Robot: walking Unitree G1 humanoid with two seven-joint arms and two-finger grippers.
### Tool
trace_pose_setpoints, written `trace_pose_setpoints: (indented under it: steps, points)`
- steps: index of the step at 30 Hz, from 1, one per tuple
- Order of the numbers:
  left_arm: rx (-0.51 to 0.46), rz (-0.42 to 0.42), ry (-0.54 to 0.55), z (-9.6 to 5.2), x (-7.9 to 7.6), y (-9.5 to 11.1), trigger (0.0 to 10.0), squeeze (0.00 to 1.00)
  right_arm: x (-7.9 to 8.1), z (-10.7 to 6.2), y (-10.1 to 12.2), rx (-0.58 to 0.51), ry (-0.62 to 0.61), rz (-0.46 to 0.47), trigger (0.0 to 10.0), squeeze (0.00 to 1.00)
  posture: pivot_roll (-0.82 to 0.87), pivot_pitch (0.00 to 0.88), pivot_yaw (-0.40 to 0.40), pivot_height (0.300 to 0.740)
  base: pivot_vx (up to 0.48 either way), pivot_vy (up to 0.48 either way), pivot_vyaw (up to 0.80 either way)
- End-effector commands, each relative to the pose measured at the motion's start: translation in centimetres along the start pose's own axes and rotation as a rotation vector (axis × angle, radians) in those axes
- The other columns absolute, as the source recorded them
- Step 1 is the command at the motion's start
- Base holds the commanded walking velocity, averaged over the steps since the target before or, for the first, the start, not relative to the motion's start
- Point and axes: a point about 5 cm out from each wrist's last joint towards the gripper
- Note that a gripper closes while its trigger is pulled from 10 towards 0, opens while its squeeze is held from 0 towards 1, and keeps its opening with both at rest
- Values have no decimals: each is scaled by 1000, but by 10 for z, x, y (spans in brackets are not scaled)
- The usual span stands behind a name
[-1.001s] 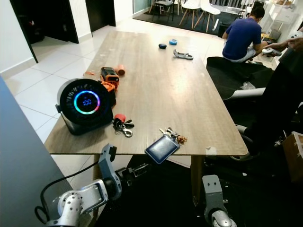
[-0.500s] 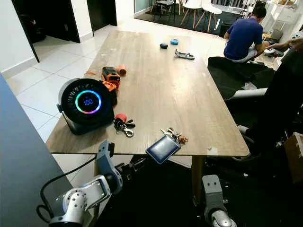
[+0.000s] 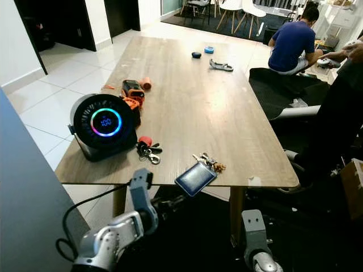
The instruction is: Hang keys on a hook
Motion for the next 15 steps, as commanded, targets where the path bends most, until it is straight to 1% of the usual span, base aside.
trace_pose_setpoints:
  steps: [1, 2, 3, 4, 6, 7, 8, 11, 12, 13, 14, 15]
  points:
    - [32, -4, -20, 2, -3, -6, 10000, 0, 0, -3, -9, 38, -4, 1, 10000, 0, 81, 119, -72, 740, 0, 0, 0]
    - [38, 26, -31, 2, -3, -4, 10000, 0, 0, -3, -9, 38, -5, 1, 10000, 0, 81, 118, -72, 740, 0, 0, 0]
    - [38, 26, -31, 2, -3, -4, 10000, 0, 0, -3, -9, 38, -5, 1, 10000, 0, 81, 118, -72, 740, 0, 0, 0]
    - [43, 65, -40, 2, -2, -3, 10000, 0, -1, -3, -9, 38, -5, 1, 10000, 0, 81, 118, -72, 740, 0, 0, 0]
    - [46, 112, -46, 2, 1, -1, 10000, 0, -1, -3, -10, 39, -6, 0, 10000, 0, 83, 117, -73, 740, 0, 0, 0]
    - [46, 152, -47, 1, 2, 1, 10000, 0, -1, -3, -10, 40, -7, 0, 10000, 0, 83, 117, -73, 740, 0, 0, 0]
    - [46, 152, -47, 1, 2, 1, 10000, 0, -1, -3, -10, 40, -7, 0, 10000, 0, 83, 117, -73, 740, 0, 0, 0]
    - [62, 208, -53, -1, 5, -1, 10000, 0, -1, -3, -11, 42, -6, -1, 10000, 0, 83, 114, -71, 740, 0, 0, 0]
    - [72, 245, -55, -3, 8, -2, 10000, 0, -1, -3, -11, 43, -6, 0, 10000, 0, 82, 112, -70, 740, 0, 0, 0]
    - [72, 245, -55, -3, 8, -2, 10000, 0, -1, -3, -11, 43, -6, 0, 10000, 0, 82, 112, -70, 740, 0, 0, 0]
    - [81, 290, -53, -5, 11, -3, 10000, 0, -1, -3, -11, 42, -6, 0, 10000, 0, 82, 112, -70, 740, 0, 0, 0]
    - [108, 368, -51, -8, 16, -5, 10000, 0, -1, -3, -11, 42, -5, 1, 10000, 0, 83, 111, -70, 740, 0, 0, 0]
Point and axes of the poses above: a point about 5 cm out from each wrist's last joint towards the gripper, its own z axis pointing out of the wrist towards the gripper, its own y axis along the axis of the wrist's last joint, x = y × z, and after that the axes turned 4 degrees about z, right-handed
